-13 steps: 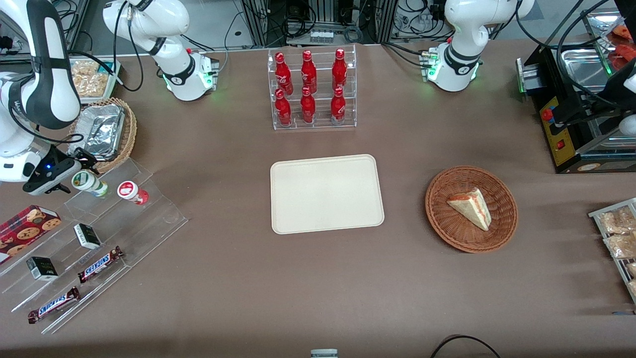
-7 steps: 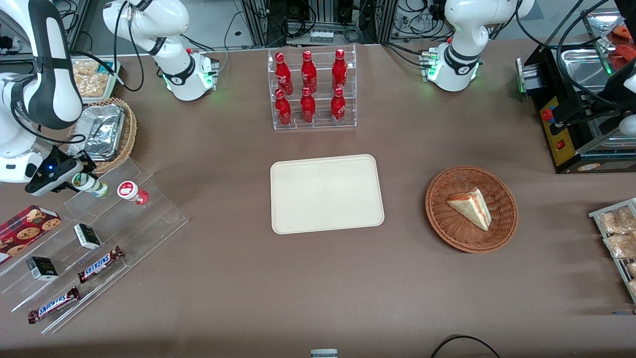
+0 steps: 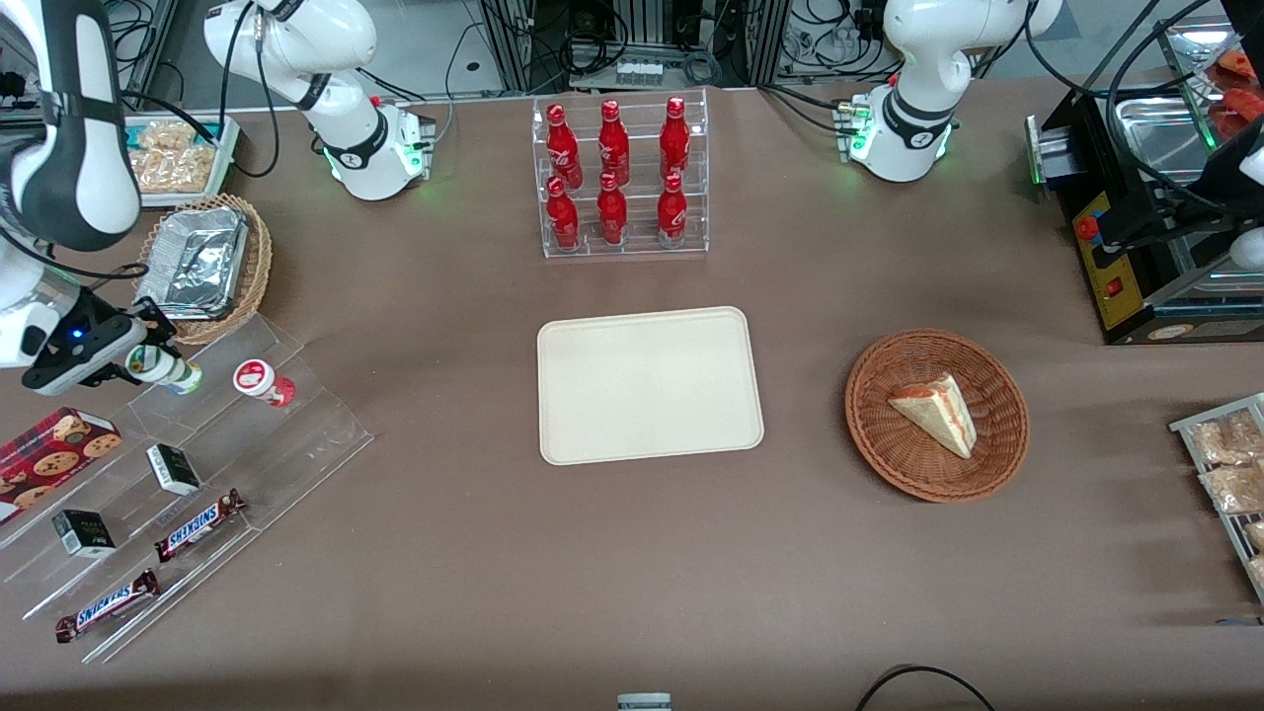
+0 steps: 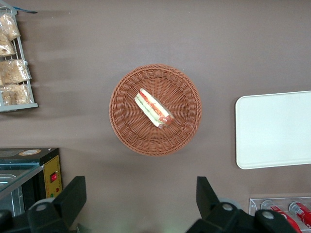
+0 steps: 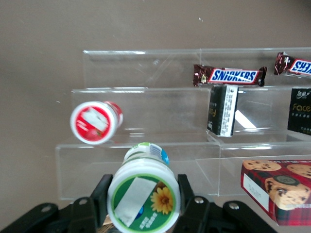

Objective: Place green gum on tray
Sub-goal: 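Lift the green tub and carry it over the cream tray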

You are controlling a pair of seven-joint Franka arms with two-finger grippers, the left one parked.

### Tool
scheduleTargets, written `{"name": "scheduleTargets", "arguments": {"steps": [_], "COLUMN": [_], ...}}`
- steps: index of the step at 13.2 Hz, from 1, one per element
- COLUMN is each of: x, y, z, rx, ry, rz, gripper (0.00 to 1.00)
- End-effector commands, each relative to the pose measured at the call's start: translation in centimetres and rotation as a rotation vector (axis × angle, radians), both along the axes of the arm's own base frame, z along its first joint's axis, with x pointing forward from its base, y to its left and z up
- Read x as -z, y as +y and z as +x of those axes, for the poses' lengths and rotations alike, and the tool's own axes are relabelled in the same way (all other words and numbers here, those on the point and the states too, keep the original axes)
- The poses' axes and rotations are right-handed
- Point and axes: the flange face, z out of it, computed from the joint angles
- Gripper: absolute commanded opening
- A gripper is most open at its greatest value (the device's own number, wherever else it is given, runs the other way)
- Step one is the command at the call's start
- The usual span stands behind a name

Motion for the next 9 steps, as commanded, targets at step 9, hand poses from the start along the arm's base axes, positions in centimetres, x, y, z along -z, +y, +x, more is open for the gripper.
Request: {"name": "scheduleTargets", "arguments": {"steps": [9], "x": [-8.8], "y": [23.0], "z": [2.0], "rx": [0.209], "ry": [0.096], "rz": [0.013], "gripper": [0.00]}}
